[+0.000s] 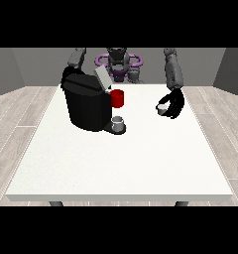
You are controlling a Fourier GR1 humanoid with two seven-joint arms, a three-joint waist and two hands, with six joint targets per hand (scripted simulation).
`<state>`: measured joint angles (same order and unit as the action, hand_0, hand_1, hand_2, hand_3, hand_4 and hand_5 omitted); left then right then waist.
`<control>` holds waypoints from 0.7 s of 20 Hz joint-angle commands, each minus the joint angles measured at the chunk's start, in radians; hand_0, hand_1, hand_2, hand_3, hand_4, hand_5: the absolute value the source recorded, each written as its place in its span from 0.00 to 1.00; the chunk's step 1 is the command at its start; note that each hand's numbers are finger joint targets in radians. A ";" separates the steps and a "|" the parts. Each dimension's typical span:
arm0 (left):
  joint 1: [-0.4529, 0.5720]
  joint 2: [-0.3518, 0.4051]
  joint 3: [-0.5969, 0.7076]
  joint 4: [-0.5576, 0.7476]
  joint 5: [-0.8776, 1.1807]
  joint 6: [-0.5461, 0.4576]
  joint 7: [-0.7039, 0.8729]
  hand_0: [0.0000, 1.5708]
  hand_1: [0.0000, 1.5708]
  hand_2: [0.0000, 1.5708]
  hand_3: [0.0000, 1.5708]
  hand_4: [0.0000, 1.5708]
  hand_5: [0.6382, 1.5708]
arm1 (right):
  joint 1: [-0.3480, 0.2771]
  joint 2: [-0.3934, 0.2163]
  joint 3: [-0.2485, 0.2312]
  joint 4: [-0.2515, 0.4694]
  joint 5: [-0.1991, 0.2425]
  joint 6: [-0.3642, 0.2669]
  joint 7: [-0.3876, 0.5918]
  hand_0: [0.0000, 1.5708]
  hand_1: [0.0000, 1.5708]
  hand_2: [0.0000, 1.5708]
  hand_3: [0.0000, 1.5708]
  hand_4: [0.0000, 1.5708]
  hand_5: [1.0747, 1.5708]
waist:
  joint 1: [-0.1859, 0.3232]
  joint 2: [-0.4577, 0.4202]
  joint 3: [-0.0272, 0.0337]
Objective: Insert the coffee pod into the coffee machine and close the lid
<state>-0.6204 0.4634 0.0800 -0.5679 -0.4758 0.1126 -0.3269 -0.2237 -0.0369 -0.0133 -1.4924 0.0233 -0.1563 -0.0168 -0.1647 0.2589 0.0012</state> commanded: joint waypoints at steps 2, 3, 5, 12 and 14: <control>0.017 0.012 -0.023 0.063 -0.068 0.067 -0.043 0.63 0.63 0.70 0.55 0.18 1.00 | 0.003 0.031 0.036 -0.069 0.018 -0.033 0.072 0.00 0.00 0.00 0.00 0.33 1.00 | -0.013 -0.013 -0.0020; -0.014 0.062 0.005 0.088 -0.056 0.043 -0.052 0.59 0.59 0.66 0.52 0.18 1.00 | 0.021 0.032 0.045 -0.087 0.010 -0.013 0.041 0.00 0.00 0.00 0.00 0.32 1.00 | -0.040 0.022 -0.0020; 0.013 0.018 -0.036 0.077 -0.093 0.057 -0.038 0.62 0.62 0.67 0.51 0.20 1.00 | 0.019 0.012 0.014 -0.036 -0.023 0.006 0.016 0.00 0.00 0.00 0.00 0.32 1.00 | -0.011 -0.001 -0.0015; -0.060 0.003 -0.049 0.045 -0.100 -0.026 -0.040 0.91 0.91 0.93 0.91 0.36 1.00 | 0.028 0.006 -0.031 0.036 -0.057 0.015 0.009 0.00 0.00 0.00 0.00 0.27 1.00 | 0.001 -0.075 -0.0009; -0.108 0.047 -0.024 0.023 -0.073 -0.065 -0.126 0.94 0.94 0.94 0.90 0.40 1.00 | 0.004 -0.002 -0.030 0.046 -0.037 0.009 -0.020 0.00 0.00 0.00 0.00 0.25 1.00 | 0.008 -0.031 -0.0013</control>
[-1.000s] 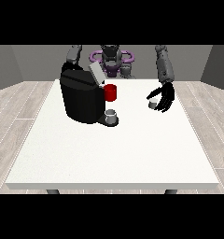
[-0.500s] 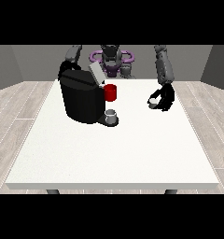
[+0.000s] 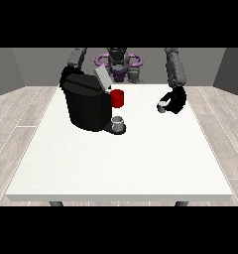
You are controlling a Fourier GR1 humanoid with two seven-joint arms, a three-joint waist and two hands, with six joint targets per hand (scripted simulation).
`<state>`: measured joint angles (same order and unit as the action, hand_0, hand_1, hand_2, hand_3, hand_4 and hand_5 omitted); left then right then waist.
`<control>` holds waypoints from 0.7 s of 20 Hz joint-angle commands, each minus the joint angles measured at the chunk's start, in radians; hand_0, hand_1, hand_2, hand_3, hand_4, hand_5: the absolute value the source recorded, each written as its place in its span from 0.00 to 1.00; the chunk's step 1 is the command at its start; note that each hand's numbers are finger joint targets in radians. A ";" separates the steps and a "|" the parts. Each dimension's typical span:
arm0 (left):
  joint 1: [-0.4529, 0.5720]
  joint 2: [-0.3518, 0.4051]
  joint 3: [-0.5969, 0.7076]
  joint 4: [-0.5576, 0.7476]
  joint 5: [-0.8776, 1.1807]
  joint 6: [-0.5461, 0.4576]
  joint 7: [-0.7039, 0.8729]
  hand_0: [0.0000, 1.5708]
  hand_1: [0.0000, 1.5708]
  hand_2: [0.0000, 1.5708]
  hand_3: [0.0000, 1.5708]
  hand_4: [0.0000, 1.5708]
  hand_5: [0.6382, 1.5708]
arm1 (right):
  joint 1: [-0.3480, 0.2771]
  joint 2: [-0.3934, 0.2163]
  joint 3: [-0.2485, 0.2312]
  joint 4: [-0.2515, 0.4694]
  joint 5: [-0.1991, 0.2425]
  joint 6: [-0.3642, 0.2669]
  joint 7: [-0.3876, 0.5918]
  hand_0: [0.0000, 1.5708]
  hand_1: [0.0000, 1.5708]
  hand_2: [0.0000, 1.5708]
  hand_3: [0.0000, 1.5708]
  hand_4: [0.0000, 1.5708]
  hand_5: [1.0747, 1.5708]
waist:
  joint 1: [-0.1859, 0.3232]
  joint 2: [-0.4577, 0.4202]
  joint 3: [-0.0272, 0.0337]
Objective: Insert the coffee pod into the coffee machine and close the lid
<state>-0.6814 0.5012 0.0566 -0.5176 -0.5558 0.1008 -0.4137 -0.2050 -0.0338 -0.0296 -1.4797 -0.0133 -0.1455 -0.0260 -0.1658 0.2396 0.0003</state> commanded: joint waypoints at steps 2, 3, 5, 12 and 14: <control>-0.066 -0.026 -0.015 -0.039 0.000 -0.085 0.040 0.89 0.89 0.91 0.87 0.38 1.00 | 0.019 0.029 0.013 0.071 0.013 -0.017 -0.009 0.00 0.00 0.00 0.00 0.27 1.00 | 0.012 -0.078 -0.0001; -0.078 -0.049 -0.037 -0.056 -0.004 -0.132 0.078 0.88 0.88 0.90 0.86 0.37 1.00 | 0.002 -0.007 -0.032 0.106 -0.018 0.007 0.013 0.00 0.00 0.00 0.00 0.28 1.00 | 0.018 -0.116 0.0003; -0.122 -0.015 -0.022 -0.067 -0.005 -0.135 0.045 0.84 0.84 0.88 0.86 0.37 1.00 | -0.033 0.016 -0.020 0.115 -0.003 -0.016 -0.013 0.00 0.00 0.00 0.00 0.28 1.00 | 0.018 -0.063 -0.0001; -0.229 0.025 -0.007 -0.100 0.005 -0.256 0.096 0.80 0.80 0.85 0.82 0.35 1.00 | -0.019 0.002 -0.004 0.150 -0.006 0.034 -0.035 0.00 0.00 0.00 0.00 0.30 1.00 | -0.014 -0.106 0.0000; -0.243 0.024 0.010 -0.095 0.000 -0.219 0.101 0.80 0.80 0.85 0.82 0.34 1.00 | -0.059 -0.013 -0.018 0.134 -0.017 0.036 -0.013 0.00 0.00 0.00 0.00 0.28 1.00 | -0.033 -0.068 -0.0003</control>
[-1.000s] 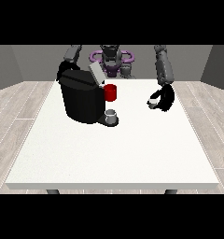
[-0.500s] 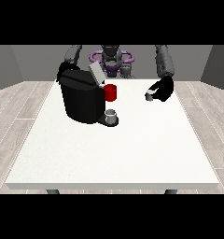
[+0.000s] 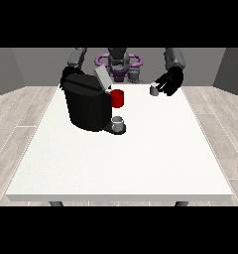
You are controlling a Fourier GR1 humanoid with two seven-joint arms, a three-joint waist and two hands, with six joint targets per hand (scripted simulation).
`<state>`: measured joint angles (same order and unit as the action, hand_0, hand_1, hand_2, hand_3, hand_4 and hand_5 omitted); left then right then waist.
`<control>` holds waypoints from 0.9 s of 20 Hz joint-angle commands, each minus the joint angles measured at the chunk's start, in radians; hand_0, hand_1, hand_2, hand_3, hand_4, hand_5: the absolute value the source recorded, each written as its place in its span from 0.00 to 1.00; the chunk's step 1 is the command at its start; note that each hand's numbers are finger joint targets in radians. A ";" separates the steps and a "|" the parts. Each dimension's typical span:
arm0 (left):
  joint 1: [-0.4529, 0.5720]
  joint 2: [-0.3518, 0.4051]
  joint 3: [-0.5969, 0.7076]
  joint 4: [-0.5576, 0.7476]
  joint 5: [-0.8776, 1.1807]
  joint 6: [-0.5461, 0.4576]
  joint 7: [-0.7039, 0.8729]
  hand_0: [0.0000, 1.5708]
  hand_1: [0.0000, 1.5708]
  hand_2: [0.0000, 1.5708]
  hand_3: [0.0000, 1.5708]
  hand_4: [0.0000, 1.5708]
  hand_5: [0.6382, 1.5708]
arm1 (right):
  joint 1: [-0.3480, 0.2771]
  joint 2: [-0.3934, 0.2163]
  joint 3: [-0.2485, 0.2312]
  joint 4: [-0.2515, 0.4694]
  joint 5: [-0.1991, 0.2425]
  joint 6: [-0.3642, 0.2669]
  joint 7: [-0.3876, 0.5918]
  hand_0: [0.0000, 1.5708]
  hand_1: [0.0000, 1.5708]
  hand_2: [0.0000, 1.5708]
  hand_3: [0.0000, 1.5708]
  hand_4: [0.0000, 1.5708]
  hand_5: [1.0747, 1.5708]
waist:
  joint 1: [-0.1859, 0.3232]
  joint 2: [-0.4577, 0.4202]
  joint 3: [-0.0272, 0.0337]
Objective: Insert the coffee pod into the coffee machine and close the lid
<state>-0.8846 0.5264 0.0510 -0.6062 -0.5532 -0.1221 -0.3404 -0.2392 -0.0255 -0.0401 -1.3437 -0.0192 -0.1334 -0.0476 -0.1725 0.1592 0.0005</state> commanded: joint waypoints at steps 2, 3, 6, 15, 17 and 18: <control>-0.042 -0.057 -0.017 -0.048 -0.018 -0.017 0.087 0.80 0.80 0.85 0.82 0.34 1.00 | 0.017 -0.004 -0.010 0.066 -0.016 0.035 -0.060 0.00 0.00 0.00 0.00 0.29 1.00 | 0.005 -0.036 0.0001; -0.069 -0.063 0.005 -0.023 -0.014 0.018 0.105 0.80 0.80 0.85 0.82 0.34 1.00 | -0.037 -0.007 0.006 0.009 -0.012 0.031 0.008 0.00 0.00 0.00 0.00 0.30 1.00 | -0.034 -0.011 -0.0003; -0.072 -0.068 0.005 -0.042 -0.004 -0.054 0.125 0.80 0.80 0.85 0.82 0.34 1.00 | -0.027 -0.022 -0.025 0.051 -0.037 0.032 -0.017 0.00 0.00 0.00 0.00 0.31 1.00 | -0.006 -0.033 -0.0002; -0.238 -0.074 0.048 -0.049 -0.015 -0.004 0.228 0.79 0.79 0.80 0.76 0.30 1.00 | -0.102 -0.001 0.025 0.036 -0.006 0.001 -0.034 0.00 0.00 0.00 0.00 0.33 1.00 | -0.070 0.044 -0.0002; -0.255 -0.044 0.056 -0.038 -0.016 -0.026 0.224 0.82 0.82 0.85 0.81 0.31 1.00 | -0.088 -0.006 0.013 0.014 -0.029 0.017 -0.031 0.00 0.00 0.00 0.00 0.32 1.00 | -0.101 0.047 -0.0002; -0.247 -0.058 0.045 -0.043 -0.021 -0.030 0.229 0.80 0.80 0.84 0.80 0.31 1.00 | -0.073 -0.025 0.017 0.015 -0.003 0.004 -0.004 0.00 0.00 0.00 0.00 0.31 1.00 | -0.099 0.019 -0.0003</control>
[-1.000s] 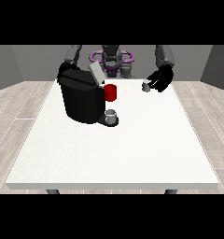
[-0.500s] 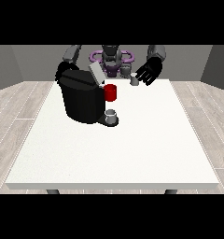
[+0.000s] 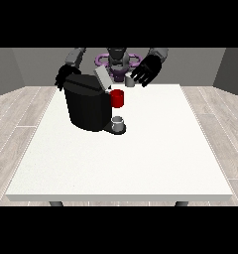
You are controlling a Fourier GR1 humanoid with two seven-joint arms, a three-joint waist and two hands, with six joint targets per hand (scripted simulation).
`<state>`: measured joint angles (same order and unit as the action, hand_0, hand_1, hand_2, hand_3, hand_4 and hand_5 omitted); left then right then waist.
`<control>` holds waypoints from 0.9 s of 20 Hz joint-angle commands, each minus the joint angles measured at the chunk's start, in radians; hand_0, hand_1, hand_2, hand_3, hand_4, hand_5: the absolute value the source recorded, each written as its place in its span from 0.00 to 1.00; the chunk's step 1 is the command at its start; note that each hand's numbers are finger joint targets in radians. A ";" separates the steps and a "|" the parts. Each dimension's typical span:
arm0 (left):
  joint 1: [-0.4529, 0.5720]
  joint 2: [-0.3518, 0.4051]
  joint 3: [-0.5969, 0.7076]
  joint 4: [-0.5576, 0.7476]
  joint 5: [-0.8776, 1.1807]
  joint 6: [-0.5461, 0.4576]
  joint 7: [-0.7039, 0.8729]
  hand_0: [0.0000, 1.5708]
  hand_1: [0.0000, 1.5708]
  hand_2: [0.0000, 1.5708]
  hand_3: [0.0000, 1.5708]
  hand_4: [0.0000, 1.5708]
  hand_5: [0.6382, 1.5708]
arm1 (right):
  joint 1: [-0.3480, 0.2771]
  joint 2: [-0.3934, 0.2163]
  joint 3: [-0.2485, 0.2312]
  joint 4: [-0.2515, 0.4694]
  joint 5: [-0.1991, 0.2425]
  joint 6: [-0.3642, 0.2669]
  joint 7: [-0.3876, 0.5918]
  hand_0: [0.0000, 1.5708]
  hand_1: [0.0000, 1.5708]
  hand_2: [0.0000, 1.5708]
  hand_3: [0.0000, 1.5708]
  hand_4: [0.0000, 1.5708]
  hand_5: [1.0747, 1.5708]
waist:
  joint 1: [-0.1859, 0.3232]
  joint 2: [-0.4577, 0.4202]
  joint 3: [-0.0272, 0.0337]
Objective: Insert the coffee pod into the coffee machine and close the lid
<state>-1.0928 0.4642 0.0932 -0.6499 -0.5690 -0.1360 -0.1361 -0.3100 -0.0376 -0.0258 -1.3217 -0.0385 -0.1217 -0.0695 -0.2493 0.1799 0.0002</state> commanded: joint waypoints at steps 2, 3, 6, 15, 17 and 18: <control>-0.041 0.013 0.020 0.011 0.001 -0.007 -0.004 0.82 0.82 0.85 0.81 0.33 1.00 | -0.014 0.012 0.010 -0.033 0.011 -0.021 0.018 0.00 0.00 0.00 0.00 0.32 1.00 | -0.031 0.032 -0.0001; -0.079 -0.002 0.004 0.005 -0.018 0.006 0.024 0.81 0.81 0.85 0.81 0.33 1.00 | -0.034 0.036 0.039 -0.023 0.036 -0.052 0.002 0.00 0.00 0.00 0.00 0.33 1.00 | -0.034 0.051 0.0001; -0.094 0.035 0.014 0.017 -0.030 0.002 0.031 0.82 0.82 0.83 0.78 0.32 1.00 | -0.042 -0.001 0.000 -0.036 0.005 -0.011 0.000 0.00 0.00 0.00 0.00 0.32 1.00 | -0.051 0.069 0.0002; -0.073 -0.033 -0.001 0.019 -0.041 0.002 0.041 0.83 0.83 0.84 0.78 0.32 1.00 | -0.003 0.009 -0.001 -0.039 0.040 -0.062 0.008 0.00 0.00 0.00 0.00 0.34 1.00 | -0.032 0.035 0.0001; -0.067 -0.012 0.010 0.037 -0.048 0.028 0.014 0.84 0.84 0.85 0.78 0.32 1.00 | 0.020 0.029 0.030 -0.077 0.048 -0.059 -0.006 0.00 0.00 0.00 0.00 0.31 1.00 | -0.065 0.071 -0.0001; -0.080 0.016 0.026 0.044 -0.040 0.011 0.018 0.81 0.81 0.83 0.78 0.33 1.00 | 0.003 -0.012 0.005 -0.077 0.032 -0.033 0.029 0.00 0.00 0.00 0.00 0.31 1.00 | -0.064 0.076 -0.0001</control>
<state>-1.1634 0.4605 0.1071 -0.6160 -0.6062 -0.1266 -0.1113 -0.3130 -0.0373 -0.0169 -1.3869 -0.0079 -0.1593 -0.0483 -0.3038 0.2369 0.0002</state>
